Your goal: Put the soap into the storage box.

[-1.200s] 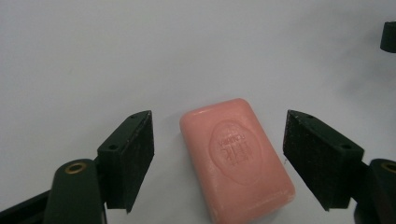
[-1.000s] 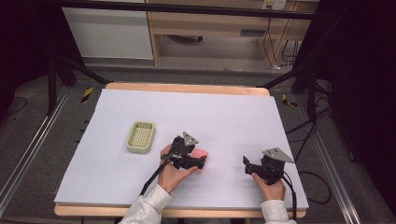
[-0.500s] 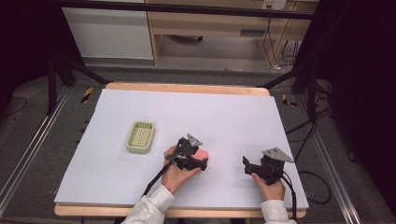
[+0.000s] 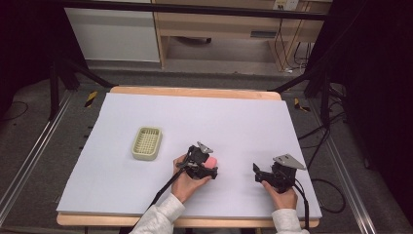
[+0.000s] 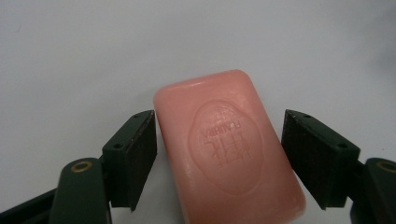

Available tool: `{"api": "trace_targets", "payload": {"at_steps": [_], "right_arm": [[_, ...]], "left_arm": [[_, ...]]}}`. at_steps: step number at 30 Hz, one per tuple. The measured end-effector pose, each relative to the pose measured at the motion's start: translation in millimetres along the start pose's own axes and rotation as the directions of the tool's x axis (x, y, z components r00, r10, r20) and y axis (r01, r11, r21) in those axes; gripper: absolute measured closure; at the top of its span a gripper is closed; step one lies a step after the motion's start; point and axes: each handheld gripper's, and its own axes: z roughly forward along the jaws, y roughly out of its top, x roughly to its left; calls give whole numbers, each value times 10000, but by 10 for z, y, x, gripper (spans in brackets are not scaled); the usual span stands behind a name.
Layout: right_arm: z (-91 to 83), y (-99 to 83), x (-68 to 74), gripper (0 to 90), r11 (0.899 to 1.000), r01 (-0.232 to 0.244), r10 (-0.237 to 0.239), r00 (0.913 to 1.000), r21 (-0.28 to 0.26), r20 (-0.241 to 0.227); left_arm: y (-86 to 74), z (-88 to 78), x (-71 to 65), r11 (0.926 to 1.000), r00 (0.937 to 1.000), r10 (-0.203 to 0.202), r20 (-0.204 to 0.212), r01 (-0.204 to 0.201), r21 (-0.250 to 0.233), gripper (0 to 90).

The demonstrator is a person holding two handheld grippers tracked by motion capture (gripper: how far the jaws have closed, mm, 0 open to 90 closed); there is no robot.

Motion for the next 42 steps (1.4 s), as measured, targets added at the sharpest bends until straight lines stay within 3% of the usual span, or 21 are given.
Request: {"api": "trace_targets", "payload": {"at_steps": [10, 19, 42], "right_arm": [[3, 0, 1, 50, 10000, 16, -16, 10000, 49, -29], [4, 0, 3, 50, 10000, 19, -19, 10000, 56, -21], [1, 1, -1, 50, 10000, 7, -7, 10000, 48, -49]], "left_arm": [[-24, 61, -5, 9998, 9999, -129, 65, 128, 165, 277], [-22, 46, -7, 9994, 9997, -222, 100, 220, 253, 352], [-45, -96, 67, 9991, 9986, 162, 496, -181, 383, 369]]}}
